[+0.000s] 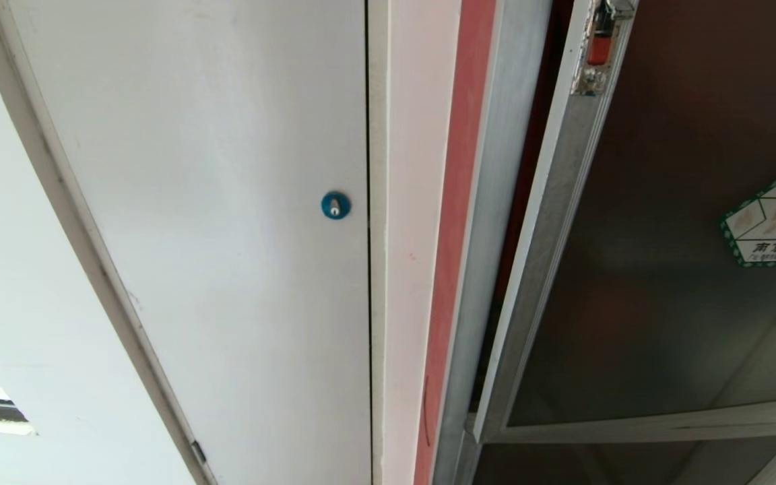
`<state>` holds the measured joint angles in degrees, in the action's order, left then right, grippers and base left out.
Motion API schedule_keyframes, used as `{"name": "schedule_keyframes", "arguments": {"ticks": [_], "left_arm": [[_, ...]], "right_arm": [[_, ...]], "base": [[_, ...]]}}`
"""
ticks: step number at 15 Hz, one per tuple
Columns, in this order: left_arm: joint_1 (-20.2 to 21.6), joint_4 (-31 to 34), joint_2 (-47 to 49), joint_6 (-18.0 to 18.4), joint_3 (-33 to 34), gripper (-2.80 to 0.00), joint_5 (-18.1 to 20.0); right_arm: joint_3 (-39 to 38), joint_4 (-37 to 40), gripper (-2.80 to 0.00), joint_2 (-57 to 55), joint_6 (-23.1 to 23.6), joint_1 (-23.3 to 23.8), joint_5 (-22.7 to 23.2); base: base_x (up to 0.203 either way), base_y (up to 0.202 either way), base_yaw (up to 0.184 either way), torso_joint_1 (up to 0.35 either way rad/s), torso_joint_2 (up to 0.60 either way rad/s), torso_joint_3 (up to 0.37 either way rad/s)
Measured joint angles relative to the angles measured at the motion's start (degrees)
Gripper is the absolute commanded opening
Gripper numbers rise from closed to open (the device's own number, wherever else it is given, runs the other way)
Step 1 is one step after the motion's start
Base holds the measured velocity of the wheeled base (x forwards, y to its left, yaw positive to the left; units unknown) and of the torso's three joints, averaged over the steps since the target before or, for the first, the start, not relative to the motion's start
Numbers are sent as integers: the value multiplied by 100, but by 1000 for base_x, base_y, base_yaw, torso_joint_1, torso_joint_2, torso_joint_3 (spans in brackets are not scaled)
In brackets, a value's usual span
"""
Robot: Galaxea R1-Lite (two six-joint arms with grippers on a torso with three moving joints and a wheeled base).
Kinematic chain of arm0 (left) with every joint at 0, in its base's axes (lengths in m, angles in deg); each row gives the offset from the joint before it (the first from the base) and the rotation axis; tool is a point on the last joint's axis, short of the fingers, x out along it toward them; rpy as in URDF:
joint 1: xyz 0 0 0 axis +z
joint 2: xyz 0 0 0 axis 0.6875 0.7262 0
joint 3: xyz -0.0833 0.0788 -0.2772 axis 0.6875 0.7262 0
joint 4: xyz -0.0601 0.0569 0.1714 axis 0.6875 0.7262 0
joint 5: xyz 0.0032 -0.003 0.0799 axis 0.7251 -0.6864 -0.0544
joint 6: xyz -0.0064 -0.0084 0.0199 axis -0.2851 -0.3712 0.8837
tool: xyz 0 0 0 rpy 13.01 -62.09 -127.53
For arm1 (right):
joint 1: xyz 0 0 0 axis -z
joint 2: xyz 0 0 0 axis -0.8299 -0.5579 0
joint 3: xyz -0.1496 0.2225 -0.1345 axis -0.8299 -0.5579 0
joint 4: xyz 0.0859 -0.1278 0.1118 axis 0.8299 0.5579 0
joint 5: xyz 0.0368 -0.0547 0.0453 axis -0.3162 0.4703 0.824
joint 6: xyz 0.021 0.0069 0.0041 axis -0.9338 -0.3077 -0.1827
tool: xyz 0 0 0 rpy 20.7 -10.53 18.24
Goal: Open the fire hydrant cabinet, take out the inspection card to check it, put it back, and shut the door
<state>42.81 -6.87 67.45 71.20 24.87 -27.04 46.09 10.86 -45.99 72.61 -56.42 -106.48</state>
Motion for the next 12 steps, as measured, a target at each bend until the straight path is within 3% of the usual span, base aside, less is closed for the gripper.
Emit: {"name": "schedule_keyframes", "arguments": {"ticks": [2,6,10,12], "left_arm": [[0,-1,0,0,0,-280,-2],[0,-1,0,0,0,-280,-2],[0,-1,0,0,0,-280,0],[0,-1,0,2,0,-280,0]], "right_arm": [[-606,157,-280,542,-210,2,527],[-1895,346,-280,1536,-1121,-13,2019],[-2622,609,-280,1873,-2119,-20,3307],[-2998,635,-280,1923,-2159,-18,3443]], "base": [[0,0,0,0,0,0],[0,0,0,0,0,0],[0,0,0,0,0,0],[0,0,0,0,0,0]]}}
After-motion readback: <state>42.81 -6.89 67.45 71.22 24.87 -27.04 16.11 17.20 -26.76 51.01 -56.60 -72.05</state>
